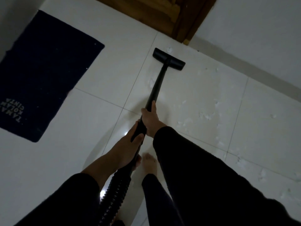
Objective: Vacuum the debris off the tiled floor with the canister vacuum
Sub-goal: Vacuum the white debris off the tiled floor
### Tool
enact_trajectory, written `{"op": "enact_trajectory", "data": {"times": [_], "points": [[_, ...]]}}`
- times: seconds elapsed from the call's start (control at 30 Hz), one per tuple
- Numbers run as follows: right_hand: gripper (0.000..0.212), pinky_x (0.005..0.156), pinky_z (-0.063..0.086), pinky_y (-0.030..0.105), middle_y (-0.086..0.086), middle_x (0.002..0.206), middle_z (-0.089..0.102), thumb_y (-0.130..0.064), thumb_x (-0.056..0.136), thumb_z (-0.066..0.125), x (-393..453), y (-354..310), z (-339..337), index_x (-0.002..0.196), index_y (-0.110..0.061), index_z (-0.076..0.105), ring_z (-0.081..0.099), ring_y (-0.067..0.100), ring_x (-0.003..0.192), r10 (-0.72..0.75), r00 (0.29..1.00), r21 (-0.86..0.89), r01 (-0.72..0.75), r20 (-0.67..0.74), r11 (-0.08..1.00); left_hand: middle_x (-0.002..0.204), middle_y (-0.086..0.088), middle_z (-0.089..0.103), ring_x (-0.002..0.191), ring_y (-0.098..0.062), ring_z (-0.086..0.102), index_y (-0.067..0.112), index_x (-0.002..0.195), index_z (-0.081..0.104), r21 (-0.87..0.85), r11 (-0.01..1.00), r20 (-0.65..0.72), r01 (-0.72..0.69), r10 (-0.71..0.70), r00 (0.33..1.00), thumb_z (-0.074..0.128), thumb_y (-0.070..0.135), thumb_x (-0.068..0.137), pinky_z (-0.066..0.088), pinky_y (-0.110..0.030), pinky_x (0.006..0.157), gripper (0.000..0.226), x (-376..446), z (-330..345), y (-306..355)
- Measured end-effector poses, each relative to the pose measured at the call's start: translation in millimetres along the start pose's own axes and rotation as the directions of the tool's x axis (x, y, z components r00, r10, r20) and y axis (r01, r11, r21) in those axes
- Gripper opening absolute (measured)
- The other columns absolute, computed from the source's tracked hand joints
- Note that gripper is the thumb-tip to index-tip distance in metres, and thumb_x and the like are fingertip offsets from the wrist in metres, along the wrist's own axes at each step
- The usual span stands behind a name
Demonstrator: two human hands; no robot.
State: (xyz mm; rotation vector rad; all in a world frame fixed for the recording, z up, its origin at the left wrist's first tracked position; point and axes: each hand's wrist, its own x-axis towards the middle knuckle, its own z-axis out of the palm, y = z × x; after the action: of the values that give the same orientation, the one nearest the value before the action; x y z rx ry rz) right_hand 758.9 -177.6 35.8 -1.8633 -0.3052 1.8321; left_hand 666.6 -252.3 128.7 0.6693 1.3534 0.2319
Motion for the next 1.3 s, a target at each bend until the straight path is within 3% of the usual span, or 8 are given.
{"op": "enact_trajectory", "data": {"times": [0.17, 0.43, 0.57, 0.77, 1.0, 1.1, 1.27, 1.3], "points": [[0.071, 0.073, 0.048, 0.038, 0.006, 0.088, 0.053, -0.016, 0.097, 0.041, 32, -48, -14, 0.149, -0.047, 0.005, 0.044, 0.018, 0.061, -0.001, 1.000, -0.031, 0.001, -0.003, 1.000, 0.068, -0.012, 0.051, 0.044, -0.018, 0.050, 0.050, 0.139, 0.027, -0.026, 0.999, -0.017, -0.029, 0.028, 0.999, 0.036, 0.031, 0.101, 0.045, -0.026, 0.041, 0.043, 38, 10, 44], [0.069, 0.065, 0.049, 0.034, 0.001, 0.088, 0.050, -0.014, 0.098, 0.040, 61, -108, -31, 0.150, -0.045, 0.007, 0.046, 0.018, 0.062, -0.015, 0.999, -0.011, 0.014, -0.035, 1.000, 0.062, -0.012, 0.053, 0.043, -0.018, 0.051, 0.052, 0.134, 0.035, -0.069, 0.997, -0.012, 0.021, -0.022, 1.000, 0.037, 0.034, 0.101, 0.045, -0.028, 0.044, 0.038, 82, 15, 93], [0.071, 0.067, 0.049, 0.037, 0.006, 0.085, 0.051, -0.015, 0.096, 0.041, 66, -117, -37, 0.149, -0.048, 0.008, 0.045, 0.018, 0.060, 0.007, 0.999, 0.001, -0.007, -0.048, 1.000, 0.060, -0.011, 0.052, 0.044, -0.019, 0.051, 0.054, 0.135, 0.033, -0.052, 0.998, 0.004, 0.035, -0.035, 0.999, 0.036, 0.035, 0.101, 0.045, -0.028, 0.045, 0.039, 88, 21, 104], [0.072, 0.056, 0.045, 0.031, 0.004, 0.075, 0.046, -0.012, 0.096, 0.039, 54, -127, -44, 0.150, -0.046, 0.005, 0.041, 0.016, 0.055, 0.016, 0.999, -0.005, -0.016, -0.043, 1.000, 0.059, -0.011, 0.052, 0.042, -0.018, 0.051, 0.055, 0.133, 0.033, -0.074, 0.994, 0.009, 0.080, -0.079, 0.997, 0.036, 0.036, 0.100, 0.044, -0.027, 0.043, 0.038, 81, 29, 117], [0.073, 0.059, 0.047, 0.032, 0.002, 0.096, 0.052, -0.012, 0.096, 0.035, 39, -145, -63, 0.151, -0.042, -0.002, 0.047, 0.018, 0.062, 0.033, 0.993, -0.146, -0.049, -0.110, 0.988, 0.061, -0.010, 0.050, 0.043, -0.018, 0.049, 0.050, 0.131, 0.039, -0.147, 0.983, 0.089, 0.114, -0.101, 0.991, 0.036, 0.036, 0.101, 0.042, -0.027, 0.044, 0.034, 75, 45, 132], [0.074, 0.070, 0.048, 0.036, 0.002, 0.092, 0.050, -0.010, 0.095, 0.035, 33, -143, -69, 0.151, -0.041, -0.003, 0.047, 0.019, 0.062, 0.038, 0.993, -0.161, -0.057, -0.116, 0.985, 0.061, -0.010, 0.050, 0.044, -0.018, 0.049, 0.049, 0.132, 0.039, -0.168, 0.976, 0.113, 0.138, -0.120, 0.986, 0.037, 0.037, 0.100, 0.042, -0.027, 0.044, 0.034, 69, 50, 133], [0.074, 0.072, 0.049, 0.035, 0.012, 0.102, 0.049, -0.008, 0.095, 0.034, 13, -135, -72, 0.152, -0.036, -0.003, 0.049, 0.019, 0.065, 0.046, 0.992, -0.192, -0.068, -0.118, 0.979, 0.061, -0.010, 0.048, 0.040, -0.016, 0.047, 0.043, 0.128, 0.042, -0.180, 0.969, 0.130, 0.171, -0.149, 0.980, 0.036, 0.035, 0.101, 0.041, -0.025, 0.042, 0.029, 46, 54, 131], [0.072, 0.067, 0.048, 0.034, 0.018, 0.114, 0.050, -0.008, 0.096, 0.035, 7, -132, -72, 0.152, -0.034, -0.001, 0.048, 0.017, 0.065, 0.042, 0.993, -0.195, -0.062, -0.108, 0.979, 0.061, -0.010, 0.047, 0.040, -0.015, 0.047, 0.041, 0.129, 0.043, -0.181, 0.967, 0.132, 0.181, -0.158, 0.979, 0.036, 0.035, 0.101, 0.041, -0.024, 0.042, 0.029, 41, 54, 129]]}}
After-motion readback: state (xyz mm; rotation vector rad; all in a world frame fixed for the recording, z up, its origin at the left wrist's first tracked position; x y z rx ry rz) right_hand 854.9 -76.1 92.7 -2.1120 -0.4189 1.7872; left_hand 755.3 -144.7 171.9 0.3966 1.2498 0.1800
